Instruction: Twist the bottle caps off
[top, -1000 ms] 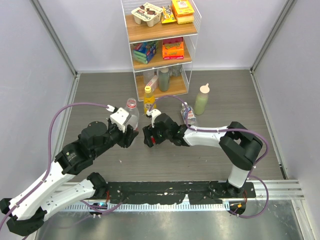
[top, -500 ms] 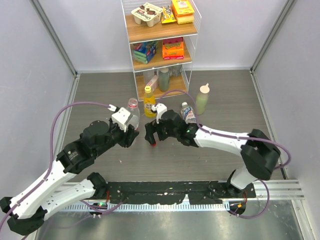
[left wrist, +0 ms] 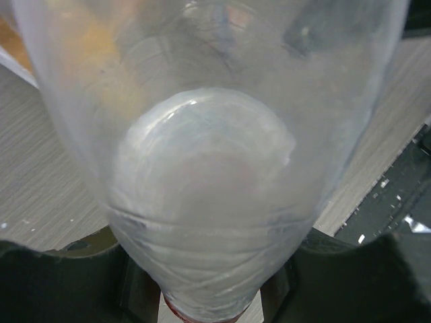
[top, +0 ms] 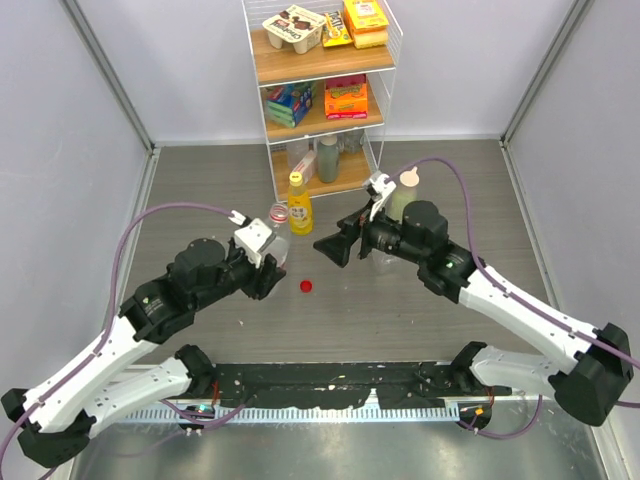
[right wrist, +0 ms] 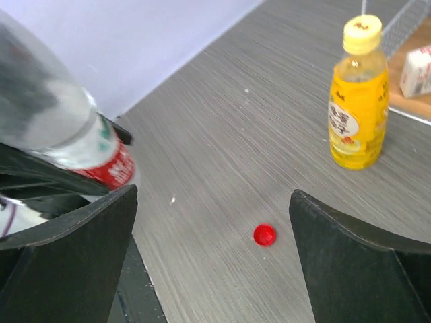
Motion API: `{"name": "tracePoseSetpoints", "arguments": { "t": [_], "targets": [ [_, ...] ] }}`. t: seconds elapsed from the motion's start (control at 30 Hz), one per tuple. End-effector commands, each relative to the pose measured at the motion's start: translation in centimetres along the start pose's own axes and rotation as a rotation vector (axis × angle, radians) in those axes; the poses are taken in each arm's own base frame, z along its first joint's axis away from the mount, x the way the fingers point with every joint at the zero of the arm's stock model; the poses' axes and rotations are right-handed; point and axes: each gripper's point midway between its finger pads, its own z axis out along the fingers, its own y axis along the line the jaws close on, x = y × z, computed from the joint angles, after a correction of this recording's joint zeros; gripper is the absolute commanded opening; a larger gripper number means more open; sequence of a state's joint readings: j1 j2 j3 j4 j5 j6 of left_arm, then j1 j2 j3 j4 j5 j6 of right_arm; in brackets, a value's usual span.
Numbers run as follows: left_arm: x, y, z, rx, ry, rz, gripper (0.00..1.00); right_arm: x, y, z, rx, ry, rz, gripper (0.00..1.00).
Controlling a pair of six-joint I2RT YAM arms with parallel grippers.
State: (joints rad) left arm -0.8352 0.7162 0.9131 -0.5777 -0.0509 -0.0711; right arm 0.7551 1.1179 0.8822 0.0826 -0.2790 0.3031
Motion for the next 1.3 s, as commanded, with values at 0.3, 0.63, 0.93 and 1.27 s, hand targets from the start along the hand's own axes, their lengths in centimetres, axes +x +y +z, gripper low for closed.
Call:
{"name": "tracePoseSetpoints", "arguments": {
  "t": [0.3,0.63,0.93,1.27],
  "targets": [
    [0.4,-7.0,-0.1,0.417,0.056,0.035,0.00,-5.9,10.2,-5.4,-0.503,-0.157,-0.048,0.98],
    [1.0,-8.4,-0.2,0.511,0.083,0.035,0.00,-8.0,12.7,-5.7,-0.660,-0.201,-0.034,0.95],
    [1.1,-8.3,0.0,0.504,0.097,0.031,0.00,-8.3,13.2,-4.6,-0.683,-0.199,-0.013,0.78],
    [1.2,-8.3,0.2,0.501,0.101,0.029,0.02,-8.1,13.3,-4.1,-0.681,-0.183,0.005,0.19]
  ]
}}
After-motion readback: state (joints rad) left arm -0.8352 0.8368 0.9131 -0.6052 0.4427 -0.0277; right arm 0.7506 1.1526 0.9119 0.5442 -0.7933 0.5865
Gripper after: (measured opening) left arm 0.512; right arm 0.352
